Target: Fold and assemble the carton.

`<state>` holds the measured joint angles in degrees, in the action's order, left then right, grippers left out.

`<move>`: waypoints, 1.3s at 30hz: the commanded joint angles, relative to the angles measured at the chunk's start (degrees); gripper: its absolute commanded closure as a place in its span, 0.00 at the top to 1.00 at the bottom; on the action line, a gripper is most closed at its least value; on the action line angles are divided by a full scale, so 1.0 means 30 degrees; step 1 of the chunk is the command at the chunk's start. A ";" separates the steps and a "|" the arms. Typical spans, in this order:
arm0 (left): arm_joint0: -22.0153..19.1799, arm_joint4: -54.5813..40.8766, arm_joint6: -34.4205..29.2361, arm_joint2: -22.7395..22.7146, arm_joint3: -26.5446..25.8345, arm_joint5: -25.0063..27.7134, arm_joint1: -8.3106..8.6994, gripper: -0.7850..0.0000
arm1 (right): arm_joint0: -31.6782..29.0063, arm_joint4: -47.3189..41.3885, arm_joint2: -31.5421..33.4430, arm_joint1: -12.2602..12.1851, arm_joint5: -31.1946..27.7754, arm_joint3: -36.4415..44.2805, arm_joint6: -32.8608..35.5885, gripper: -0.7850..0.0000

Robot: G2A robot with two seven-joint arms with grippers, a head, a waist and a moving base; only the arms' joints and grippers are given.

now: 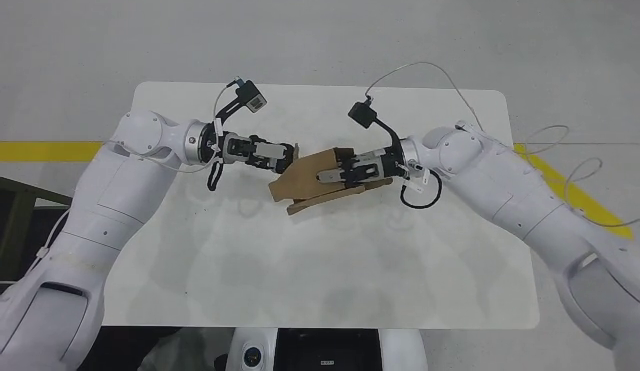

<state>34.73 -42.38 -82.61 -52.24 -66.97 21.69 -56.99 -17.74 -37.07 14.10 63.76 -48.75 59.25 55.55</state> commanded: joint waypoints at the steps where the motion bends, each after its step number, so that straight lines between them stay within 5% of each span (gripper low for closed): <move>1: 0.0013 -0.0039 -0.0022 -0.0016 -0.0026 -0.0023 -0.0022 1.00 | 0.0029 -0.0031 -0.0087 -0.0020 -0.0033 0.0021 -0.0032 0.00; 19: 0.0212 0.0113 -0.0293 -0.0074 -0.0385 -0.0294 -0.0176 1.00 | -0.0043 -0.1126 0.0490 -0.0410 -0.1290 -0.1178 -0.1292 0.00; 39: 0.0302 0.0254 -0.0467 -0.0097 -0.0595 -0.0468 -0.0335 1.00 | 0.0065 -0.1161 0.1806 0.0978 -0.2135 -0.2810 -0.2140 0.00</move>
<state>35.62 -41.64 -84.03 -52.48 -68.72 20.26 -57.98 -17.56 -40.71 19.35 66.32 -55.17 50.99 49.11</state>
